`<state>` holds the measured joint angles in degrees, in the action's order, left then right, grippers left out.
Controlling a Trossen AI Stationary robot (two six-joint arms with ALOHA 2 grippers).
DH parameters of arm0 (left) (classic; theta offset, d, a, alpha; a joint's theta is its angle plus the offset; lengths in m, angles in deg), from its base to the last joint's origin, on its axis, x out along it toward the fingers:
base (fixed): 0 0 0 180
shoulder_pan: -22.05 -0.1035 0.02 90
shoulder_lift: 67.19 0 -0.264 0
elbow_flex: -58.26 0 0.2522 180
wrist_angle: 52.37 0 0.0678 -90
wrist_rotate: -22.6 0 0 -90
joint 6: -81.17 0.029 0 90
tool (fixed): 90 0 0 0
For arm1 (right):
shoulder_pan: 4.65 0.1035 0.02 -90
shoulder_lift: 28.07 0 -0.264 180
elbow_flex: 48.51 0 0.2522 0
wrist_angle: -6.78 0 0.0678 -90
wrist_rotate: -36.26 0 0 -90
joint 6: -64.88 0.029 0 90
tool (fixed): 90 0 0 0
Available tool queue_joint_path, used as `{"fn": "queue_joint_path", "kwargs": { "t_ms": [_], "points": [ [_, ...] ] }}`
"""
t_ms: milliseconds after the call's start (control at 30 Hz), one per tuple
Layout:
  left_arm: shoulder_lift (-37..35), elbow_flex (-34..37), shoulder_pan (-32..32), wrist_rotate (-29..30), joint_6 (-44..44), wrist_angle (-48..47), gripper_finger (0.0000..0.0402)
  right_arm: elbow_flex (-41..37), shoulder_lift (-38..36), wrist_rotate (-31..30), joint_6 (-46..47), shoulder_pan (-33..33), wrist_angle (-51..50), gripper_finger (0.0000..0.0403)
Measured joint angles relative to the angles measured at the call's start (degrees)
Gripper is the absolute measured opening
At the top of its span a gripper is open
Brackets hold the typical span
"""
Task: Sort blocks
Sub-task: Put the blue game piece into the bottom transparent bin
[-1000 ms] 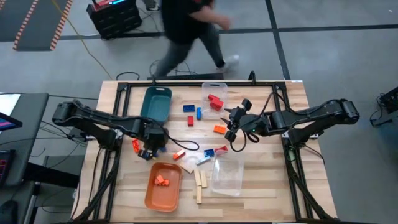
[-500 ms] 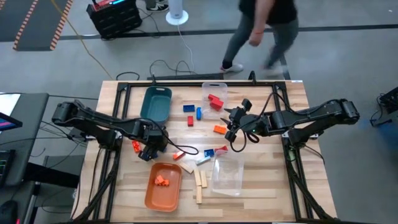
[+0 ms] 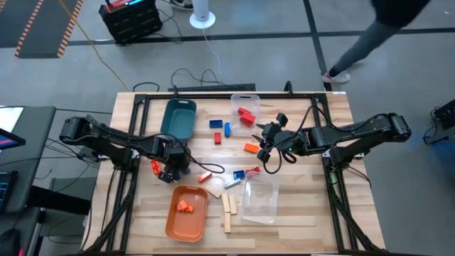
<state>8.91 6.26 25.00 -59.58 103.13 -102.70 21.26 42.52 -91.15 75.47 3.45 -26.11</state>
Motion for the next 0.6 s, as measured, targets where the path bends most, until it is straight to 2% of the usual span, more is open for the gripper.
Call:
{"fn": "queue_joint_path", "kwargs": {
  "t_ms": [133,300,433,600],
  "points": [
    [0.00,0.00,-0.77,-0.21,-0.45,0.46,0.0126,-0.01,0.00,0.01,0.00,0.00,0.02,0.0175],
    [-0.06,0.00,-1.43,-3.23,-0.78,0.74,0.0087,-0.01,0.00,0.02,-0.04,0.00,0.00,0.0175],
    [-0.08,-0.02,-1.43,-2.88,-0.55,1.15,0.0084,0.00,0.00,0.02,-0.06,0.00,0.00,0.0175],
    [0.00,-3.19,-1.40,1.06,-1.31,-1.65,0.0089,-0.01,0.00,0.02,-0.04,0.00,-0.03,0.0175]
  ]
}}
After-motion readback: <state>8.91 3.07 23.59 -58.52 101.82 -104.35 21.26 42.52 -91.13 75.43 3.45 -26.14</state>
